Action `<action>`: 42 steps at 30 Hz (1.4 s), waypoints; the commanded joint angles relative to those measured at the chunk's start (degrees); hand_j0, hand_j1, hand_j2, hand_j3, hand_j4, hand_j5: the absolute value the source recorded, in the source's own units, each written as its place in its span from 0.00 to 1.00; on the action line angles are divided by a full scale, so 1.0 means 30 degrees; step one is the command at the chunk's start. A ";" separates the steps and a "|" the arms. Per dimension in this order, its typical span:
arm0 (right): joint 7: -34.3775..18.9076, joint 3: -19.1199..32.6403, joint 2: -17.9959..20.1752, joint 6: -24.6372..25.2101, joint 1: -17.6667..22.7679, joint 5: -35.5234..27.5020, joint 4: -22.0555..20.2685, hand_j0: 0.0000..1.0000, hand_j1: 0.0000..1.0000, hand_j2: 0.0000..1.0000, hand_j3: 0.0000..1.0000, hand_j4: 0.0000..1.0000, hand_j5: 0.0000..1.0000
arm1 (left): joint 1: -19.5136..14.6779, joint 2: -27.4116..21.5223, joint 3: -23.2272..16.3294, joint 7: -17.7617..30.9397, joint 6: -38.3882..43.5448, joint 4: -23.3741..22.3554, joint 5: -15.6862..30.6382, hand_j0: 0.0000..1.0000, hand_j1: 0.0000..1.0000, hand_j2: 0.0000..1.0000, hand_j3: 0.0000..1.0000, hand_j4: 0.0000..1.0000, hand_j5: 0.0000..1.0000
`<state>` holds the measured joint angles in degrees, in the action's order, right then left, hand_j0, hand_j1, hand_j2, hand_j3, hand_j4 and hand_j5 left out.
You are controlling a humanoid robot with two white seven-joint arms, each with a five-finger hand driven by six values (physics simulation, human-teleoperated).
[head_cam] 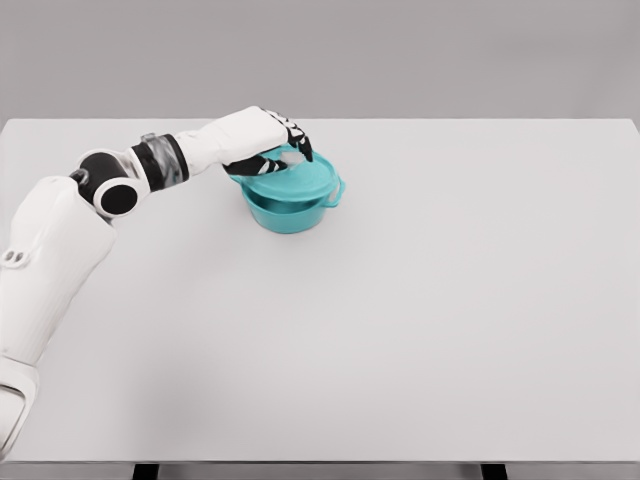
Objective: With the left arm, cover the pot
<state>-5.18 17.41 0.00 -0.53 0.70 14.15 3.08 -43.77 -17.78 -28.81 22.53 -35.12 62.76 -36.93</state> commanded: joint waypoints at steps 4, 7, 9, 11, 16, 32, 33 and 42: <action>-0.0003 -0.0002 -0.0001 -0.0001 0.0000 0.0001 -0.0001 1.00 1.00 1.00 1.00 1.00 1.00 | 0.0000 0.0009 0.0024 -0.0011 0.0040 -0.0062 0.0122 0.65 0.65 0.65 0.65 0.65 0.65; -0.0003 -0.0002 -0.0001 -0.0001 0.0000 0.0001 -0.0001 1.00 1.00 1.00 1.00 1.00 1.00 | -0.0029 0.0009 0.0024 -0.0011 0.0040 -0.0354 0.0122 0.68 0.68 0.68 0.68 0.68 0.68; -0.0003 -0.0002 -0.0001 -0.0001 0.0000 0.0001 -0.0001 1.00 1.00 1.00 1.00 1.00 1.00 | -0.0117 0.0009 0.0024 -0.0011 0.0040 -0.0384 0.0122 0.69 0.69 0.69 0.69 0.69 0.69; -0.0003 -0.0002 -0.0001 -0.0001 0.0000 0.0001 -0.0001 1.00 1.00 1.00 1.00 1.00 1.00 | -0.0146 0.0009 0.0024 -0.0011 0.0040 -0.0413 0.0092 0.71 0.71 0.71 0.71 0.71 0.71; -0.0003 -0.0002 -0.0001 -0.0001 0.0000 0.0001 -0.0001 1.00 1.00 1.00 1.00 1.00 1.00 | -0.0146 0.0009 0.0024 -0.0011 0.0040 -0.0413 0.0092 0.77 0.77 0.77 0.77 0.77 0.77; -0.0003 -0.0002 -0.0001 -0.0001 0.0000 0.0001 -0.0001 1.00 1.00 1.00 1.00 1.00 1.00 | -0.0351 0.0360 0.0053 -0.0011 0.0040 -0.1028 -0.0171 0.90 0.90 0.90 0.90 0.90 0.90; -0.0003 -0.0002 -0.0001 -0.0001 0.0000 0.0001 0.0028 1.00 1.00 1.00 1.00 1.00 1.00 | -0.0352 0.0360 0.0054 -0.0011 0.0040 -0.1028 -0.0171 0.90 0.90 0.90 0.90 0.90 0.90; -0.0003 -0.0002 -0.0001 -0.0001 0.0000 0.0001 0.0028 1.00 1.00 1.00 1.00 1.00 1.00 | -0.0439 0.0360 0.0054 -0.0011 0.0040 -0.1204 -0.0171 0.95 0.95 0.95 0.95 0.95 0.95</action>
<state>-5.18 17.41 0.00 -0.53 0.70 14.15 3.09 -45.17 -16.68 -28.74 22.54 -35.12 59.30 -37.83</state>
